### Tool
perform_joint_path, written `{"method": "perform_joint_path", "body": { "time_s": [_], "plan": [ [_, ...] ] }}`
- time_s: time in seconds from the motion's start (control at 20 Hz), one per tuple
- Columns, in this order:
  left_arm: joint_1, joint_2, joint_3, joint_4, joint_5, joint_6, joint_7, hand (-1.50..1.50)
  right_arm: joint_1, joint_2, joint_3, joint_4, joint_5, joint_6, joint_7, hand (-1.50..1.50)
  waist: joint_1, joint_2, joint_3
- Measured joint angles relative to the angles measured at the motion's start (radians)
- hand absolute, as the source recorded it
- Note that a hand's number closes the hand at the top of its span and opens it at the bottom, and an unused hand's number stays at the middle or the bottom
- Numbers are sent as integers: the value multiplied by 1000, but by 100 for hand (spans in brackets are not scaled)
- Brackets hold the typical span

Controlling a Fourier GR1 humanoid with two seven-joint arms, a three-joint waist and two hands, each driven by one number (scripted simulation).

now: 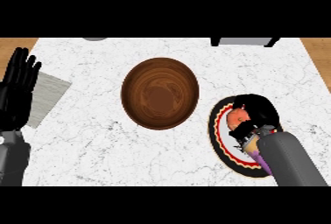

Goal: Pick the squash from the plate and place it in the bowl

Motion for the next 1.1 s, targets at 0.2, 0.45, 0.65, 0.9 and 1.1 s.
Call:
{"method": "perform_joint_path", "body": {
  "time_s": [0.2, 0.45, 0.65, 0.9, 1.1],
  "plan": [
    [-23, -7, -18, -5, -2, -5, -1, 0, -89, -171, 23, 64, -3, 101, -246, 150, 39, 22, 4],
    [-40, -22, -35, -7, -2, -9, -7, 0, -200, -341, 12, 170, -20, 141, -549, 150, 71, 35, 7],
    [-58, -19, -39, -2, -2, -12, 1, 0, -286, -427, -28, 285, -28, 90, -728, 150, 82, 39, 9],
    [-62, -30, -49, 10, -15, -3, -7, 0, -411, -492, -94, 428, -65, 63, -914, 150, 80, 36, 7],
    [-63, -30, -45, 29, -15, -6, -17, 0, -505, -522, -144, 514, -120, 100, -1076, 150, 75, 32, 6]
  ]
}}
